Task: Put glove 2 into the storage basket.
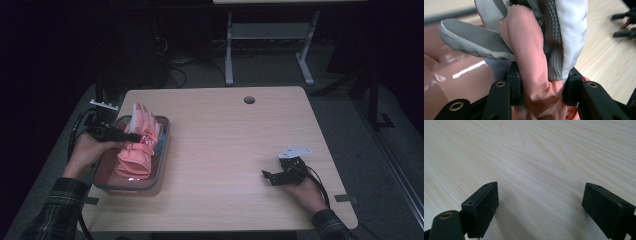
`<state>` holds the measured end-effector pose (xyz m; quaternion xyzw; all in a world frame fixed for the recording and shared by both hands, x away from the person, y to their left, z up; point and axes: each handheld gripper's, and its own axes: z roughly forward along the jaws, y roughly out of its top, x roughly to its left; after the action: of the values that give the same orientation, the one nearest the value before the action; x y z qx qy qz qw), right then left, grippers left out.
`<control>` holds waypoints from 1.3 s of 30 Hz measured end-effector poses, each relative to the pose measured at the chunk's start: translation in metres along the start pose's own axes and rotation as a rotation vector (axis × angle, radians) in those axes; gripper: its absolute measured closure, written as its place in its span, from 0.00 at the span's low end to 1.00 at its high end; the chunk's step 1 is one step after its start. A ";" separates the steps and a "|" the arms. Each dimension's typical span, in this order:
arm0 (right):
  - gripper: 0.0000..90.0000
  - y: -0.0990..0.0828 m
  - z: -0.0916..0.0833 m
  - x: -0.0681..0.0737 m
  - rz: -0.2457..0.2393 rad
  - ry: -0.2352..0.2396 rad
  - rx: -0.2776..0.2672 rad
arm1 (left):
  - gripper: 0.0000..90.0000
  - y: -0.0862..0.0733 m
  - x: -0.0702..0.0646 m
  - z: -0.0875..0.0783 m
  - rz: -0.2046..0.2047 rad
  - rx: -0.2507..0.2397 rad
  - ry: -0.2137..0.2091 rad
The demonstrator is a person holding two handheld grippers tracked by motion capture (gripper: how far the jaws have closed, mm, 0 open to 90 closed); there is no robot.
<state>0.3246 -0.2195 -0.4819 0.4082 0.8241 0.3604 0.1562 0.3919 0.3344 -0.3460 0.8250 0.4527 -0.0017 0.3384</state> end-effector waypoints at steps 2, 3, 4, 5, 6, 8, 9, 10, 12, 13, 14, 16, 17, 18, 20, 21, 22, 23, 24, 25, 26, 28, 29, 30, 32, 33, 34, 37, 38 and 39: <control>0.14 0.000 0.000 0.000 0.000 0.000 0.000 | 0.64 -0.004 0.002 0.010 -0.008 0.013 -0.006; 0.14 0.000 0.000 0.000 0.000 0.000 0.000 | 0.64 -0.006 0.003 0.014 -0.005 0.028 -0.008; 0.14 0.000 0.000 0.000 0.000 0.000 0.000 | 0.64 -0.008 0.004 0.019 -0.009 0.035 -0.009; 0.14 0.000 0.000 0.000 0.000 0.000 0.000 | 0.63 -0.010 0.005 0.023 -0.006 0.046 -0.012; 0.14 0.000 0.000 0.000 0.000 0.000 0.000 | 0.63 -0.012 0.005 0.027 -0.009 0.052 -0.017; 0.14 0.000 0.000 0.000 0.000 0.000 0.000 | 0.63 -0.015 0.004 0.035 -0.012 0.069 -0.011; 0.14 0.000 0.000 0.000 0.000 0.000 0.000 | 0.63 -0.018 0.005 0.039 -0.006 0.075 -0.009; 0.14 0.000 0.000 0.000 0.000 0.000 0.000 | 0.63 -0.019 0.006 0.041 -0.010 0.073 -0.005; 0.14 0.000 0.000 0.000 0.000 0.000 0.000 | 0.62 -0.022 0.008 0.042 -0.015 0.065 -0.009; 0.14 0.000 0.000 0.000 0.000 0.000 0.000 | 0.62 -0.024 0.009 0.042 -0.014 0.062 -0.010; 0.14 0.000 0.000 0.000 0.000 0.000 0.000 | 0.60 -0.024 0.009 0.042 -0.015 0.059 -0.012; 0.14 0.000 0.000 0.000 -0.001 0.000 0.000 | 0.51 -0.024 0.010 0.041 -0.021 0.052 -0.009; 0.14 0.000 0.000 0.000 0.000 0.000 0.000 | 0.47 -0.024 0.010 0.040 -0.023 0.044 -0.007; 0.14 0.000 0.000 0.000 0.000 0.000 0.000 | 0.41 -0.024 0.010 0.039 -0.021 0.038 -0.004; 0.14 0.000 0.000 0.000 0.000 0.000 0.000 | 0.31 -0.024 0.009 0.035 -0.016 0.024 0.006; 0.14 0.000 0.000 0.000 0.000 0.000 0.000 | 0.26 -0.024 0.009 0.033 -0.014 0.018 0.014; 0.14 0.000 0.000 0.000 0.000 0.000 0.000 | 0.21 -0.023 0.008 0.031 -0.010 0.012 0.025; 0.14 0.000 0.000 0.000 0.000 0.000 0.000 | 0.18 -0.023 0.008 0.028 -0.004 0.010 0.034; 0.14 0.000 0.000 0.000 0.000 0.000 -0.001 | 0.16 -0.022 0.008 0.025 -0.006 0.001 0.037; 0.14 0.000 0.000 0.000 0.001 0.000 0.000 | 0.16 -0.022 0.008 0.022 -0.011 -0.009 0.045; 0.14 0.000 0.000 0.000 0.001 0.000 -0.001 | 0.15 -0.022 0.008 0.022 -0.011 -0.009 0.045; 0.14 0.000 0.000 0.000 0.001 0.000 0.000 | 0.15 -0.021 0.007 0.013 -0.001 -0.026 0.057; 0.14 0.000 0.000 0.000 0.001 -0.001 -0.001 | 0.15 -0.020 0.006 0.009 0.003 -0.037 0.063; 0.14 0.000 0.000 0.000 0.001 -0.001 -0.001 | 0.15 -0.020 0.005 0.006 0.008 -0.046 0.071; 0.14 0.000 0.000 0.000 0.001 0.000 0.000 | 0.15 -0.019 0.003 -0.002 0.015 -0.064 0.091; 0.14 0.000 0.000 0.000 0.000 0.000 0.000 | 0.15 -0.019 0.002 -0.006 0.022 -0.069 0.099; 0.14 0.000 0.000 0.000 0.001 0.000 0.000 | 0.15 -0.018 0.001 -0.010 0.026 -0.081 0.102; 0.14 0.000 0.000 0.000 -0.004 -0.002 -0.003 | 0.15 -0.015 -0.005 -0.019 0.041 -0.113 0.107; 0.14 0.000 0.000 0.000 -0.003 -0.002 -0.003 | 0.15 -0.014 -0.008 -0.021 0.048 -0.123 0.110; 0.14 0.000 0.000 -0.001 -0.003 -0.002 -0.003 | 0.15 -0.011 -0.011 -0.022 0.060 -0.131 0.111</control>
<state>0.3249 -0.2200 -0.4821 0.4070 0.8240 0.3610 0.1584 0.3704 0.3422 -0.3314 0.8131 0.4447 0.0838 0.3662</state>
